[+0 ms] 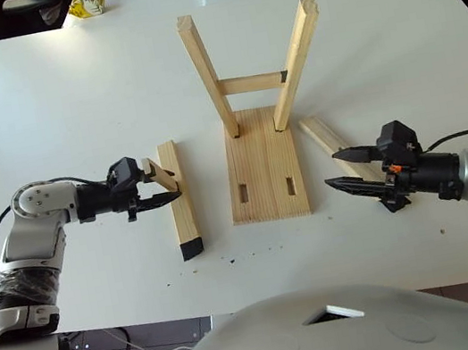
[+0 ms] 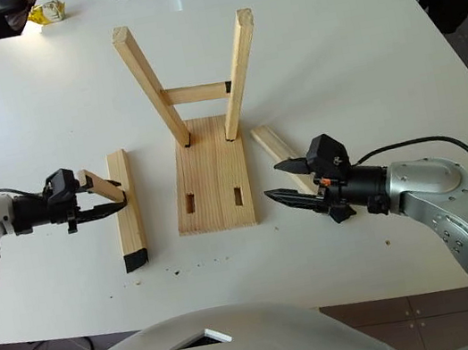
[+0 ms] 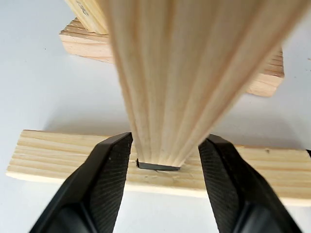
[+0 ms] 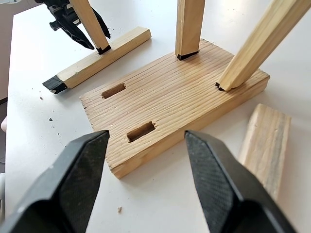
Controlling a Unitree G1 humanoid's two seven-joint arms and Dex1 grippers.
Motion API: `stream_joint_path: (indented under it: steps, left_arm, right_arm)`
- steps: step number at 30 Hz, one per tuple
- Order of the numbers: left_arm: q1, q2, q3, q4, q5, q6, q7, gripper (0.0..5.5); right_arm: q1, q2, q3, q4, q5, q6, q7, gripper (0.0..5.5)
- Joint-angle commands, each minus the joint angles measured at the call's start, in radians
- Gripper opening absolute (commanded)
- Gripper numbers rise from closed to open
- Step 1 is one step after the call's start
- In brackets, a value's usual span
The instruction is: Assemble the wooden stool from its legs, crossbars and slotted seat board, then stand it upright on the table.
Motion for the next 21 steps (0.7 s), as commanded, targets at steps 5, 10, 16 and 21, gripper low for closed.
stream_joint_path:
  steps: [5, 10, 16, 21]
  left_arm:
    - [0.042, -0.044, 0.016, 0.006, 0.024, -0.062, 0.024, 3.73]
    - [0.056, -0.035, 0.031, 0.032, 0.034, -0.114, 0.015, 4.31]
    - [0.061, -0.004, 0.084, -0.002, -0.009, -0.082, -0.015, 4.31]
    - [0.080, 0.043, 0.148, -0.098, -0.091, 0.050, -0.039, 4.31]
  right_arm:
    - [-0.041, -0.017, 0.021, 0.029, -0.032, -0.020, 0.030, 2.85]
    - [-0.049, -0.027, 0.023, 0.043, -0.048, -0.032, 0.049, 2.85]
    - [-0.041, -0.028, 0.015, 0.042, -0.055, -0.045, 0.060, 2.85]
    - [-0.032, -0.028, 0.003, 0.039, -0.055, -0.050, 0.061, 2.85]
